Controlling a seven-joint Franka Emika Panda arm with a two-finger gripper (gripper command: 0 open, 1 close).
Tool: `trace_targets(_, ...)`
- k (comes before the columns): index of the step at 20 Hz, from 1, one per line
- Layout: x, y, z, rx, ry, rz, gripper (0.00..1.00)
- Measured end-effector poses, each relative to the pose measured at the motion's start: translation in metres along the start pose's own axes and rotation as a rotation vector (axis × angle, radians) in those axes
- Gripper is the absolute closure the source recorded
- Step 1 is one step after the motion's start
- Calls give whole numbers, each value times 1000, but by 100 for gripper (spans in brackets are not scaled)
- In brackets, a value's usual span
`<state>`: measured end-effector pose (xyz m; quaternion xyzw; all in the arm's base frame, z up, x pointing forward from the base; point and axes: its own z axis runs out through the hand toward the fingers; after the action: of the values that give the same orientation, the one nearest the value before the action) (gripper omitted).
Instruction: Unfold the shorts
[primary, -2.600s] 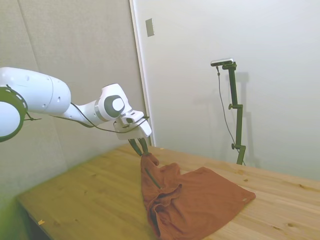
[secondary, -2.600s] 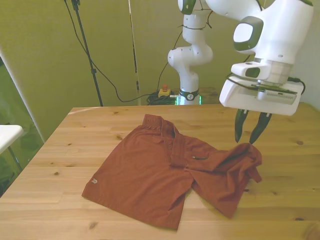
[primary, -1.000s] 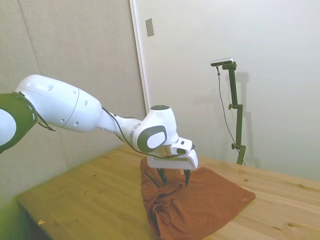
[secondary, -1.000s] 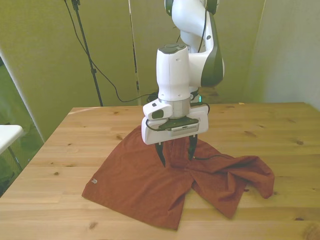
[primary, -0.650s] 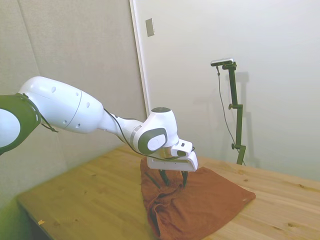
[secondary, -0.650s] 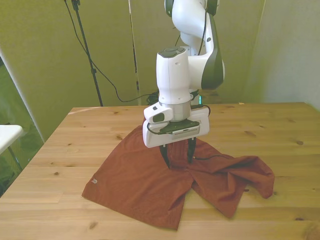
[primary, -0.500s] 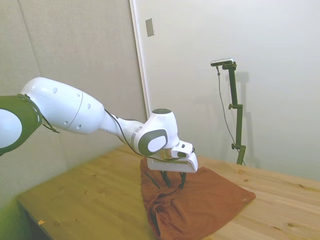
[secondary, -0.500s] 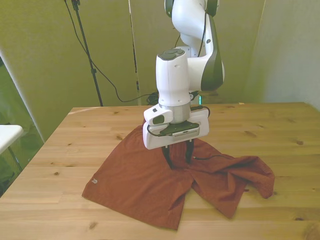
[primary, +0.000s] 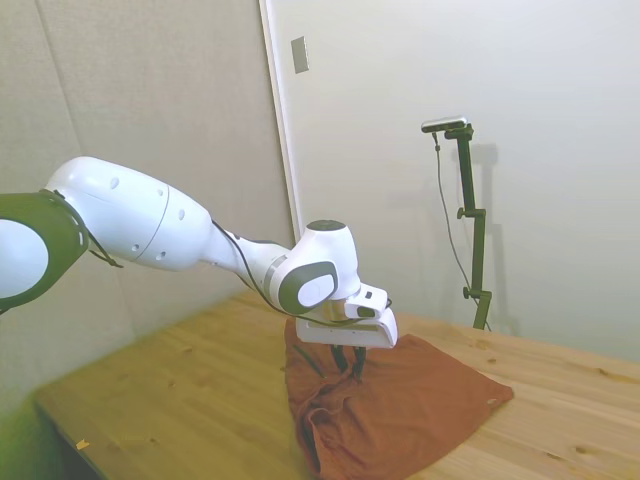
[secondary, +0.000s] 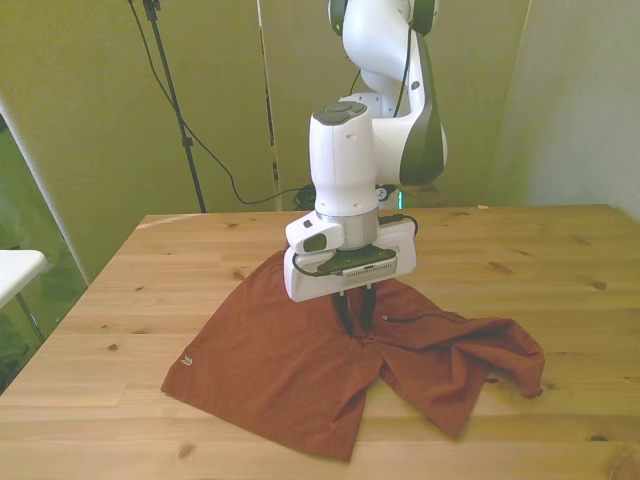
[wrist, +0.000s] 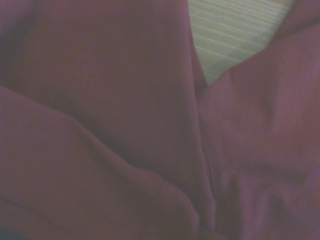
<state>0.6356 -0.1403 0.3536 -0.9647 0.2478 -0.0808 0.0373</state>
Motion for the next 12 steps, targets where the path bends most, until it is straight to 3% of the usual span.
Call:
trace_targets(7, -8, -11, -27, -11, 28, -32, 100)
trace_targets(12, -67, -49, -67, -46, 42, -146, 100)
